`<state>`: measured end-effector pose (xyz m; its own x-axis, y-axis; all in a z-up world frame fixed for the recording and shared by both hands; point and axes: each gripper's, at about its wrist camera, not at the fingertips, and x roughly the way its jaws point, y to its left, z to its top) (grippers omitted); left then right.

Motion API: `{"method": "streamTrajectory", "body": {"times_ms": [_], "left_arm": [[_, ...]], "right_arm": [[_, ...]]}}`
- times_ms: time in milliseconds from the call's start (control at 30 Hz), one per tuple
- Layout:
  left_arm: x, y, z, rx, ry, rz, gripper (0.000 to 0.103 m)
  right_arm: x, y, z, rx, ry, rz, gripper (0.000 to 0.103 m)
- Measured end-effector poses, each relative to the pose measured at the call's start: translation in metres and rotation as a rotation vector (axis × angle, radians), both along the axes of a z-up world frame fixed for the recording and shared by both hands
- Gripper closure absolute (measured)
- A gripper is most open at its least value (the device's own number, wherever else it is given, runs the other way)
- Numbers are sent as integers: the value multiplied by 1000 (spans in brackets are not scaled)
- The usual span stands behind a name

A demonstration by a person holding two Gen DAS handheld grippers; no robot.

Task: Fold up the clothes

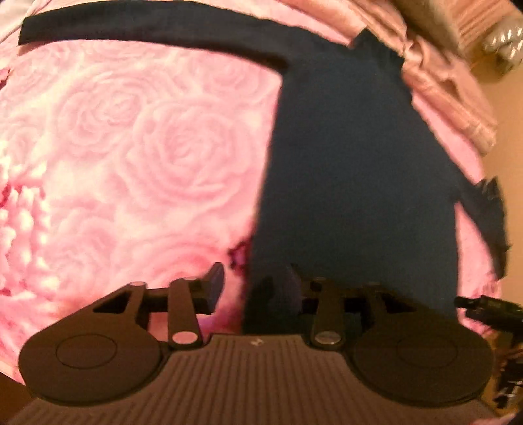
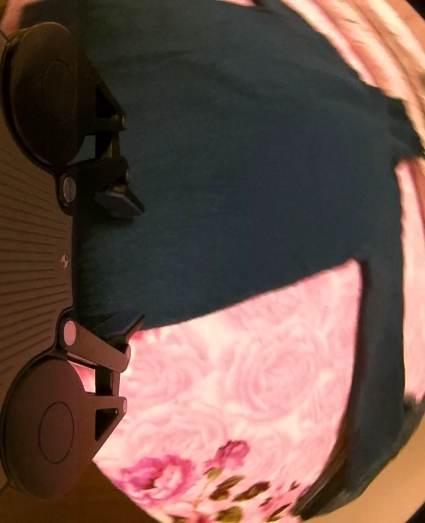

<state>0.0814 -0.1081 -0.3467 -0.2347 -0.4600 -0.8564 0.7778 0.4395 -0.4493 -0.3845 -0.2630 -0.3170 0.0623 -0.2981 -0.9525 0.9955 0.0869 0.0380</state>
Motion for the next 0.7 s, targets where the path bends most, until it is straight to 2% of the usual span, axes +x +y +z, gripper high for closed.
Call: {"method": "streamTrajectory", "body": {"times_ms": [67,100,167,233,267,300,333,367,400,467,500,633,667,700], "left_arm": [[-1,2,-8,11,53,15,53],[-3,6,-15,31,67,17,53],[-7,14,-28,55,92,23,54],[-16,25,-34,37,100,24,58],[-22,29,-34,21,91,16,65],[-28,29,-35,19,73,-5,88],[-34,29,-36,26,49,-32,98],[-37,29,-34,18,24,-48,98],[-40,29,-30,1,-1,-58,98],[-43,36,-19,-34,-49,-54,98],[-43,40,-18,-29,-60,-46,98],[-55,52,-24,50,-111,-34,93],[-60,51,-19,57,-146,-31,92],[-64,48,-12,72,-185,-28,89]], "right_arm": [[-12,-1,-2,17,-40,-67,34],[-19,0,-7,35,-48,-93,29],[-35,4,-18,56,-31,-143,25],[-52,14,-30,70,-45,-168,25],[-60,21,-35,63,-74,-177,25],[-64,26,-37,51,-88,-171,30],[-64,28,-36,40,-91,-141,36],[-64,30,-33,35,-95,-102,59],[-64,30,-30,37,-110,-74,91],[-69,28,-23,42,-135,-34,90],[-71,28,-19,28,-125,-14,91],[-102,26,-30,85,-170,-12,89],[-100,24,-28,91,-175,1,85],[-98,21,-26,106,-165,21,69]]}}
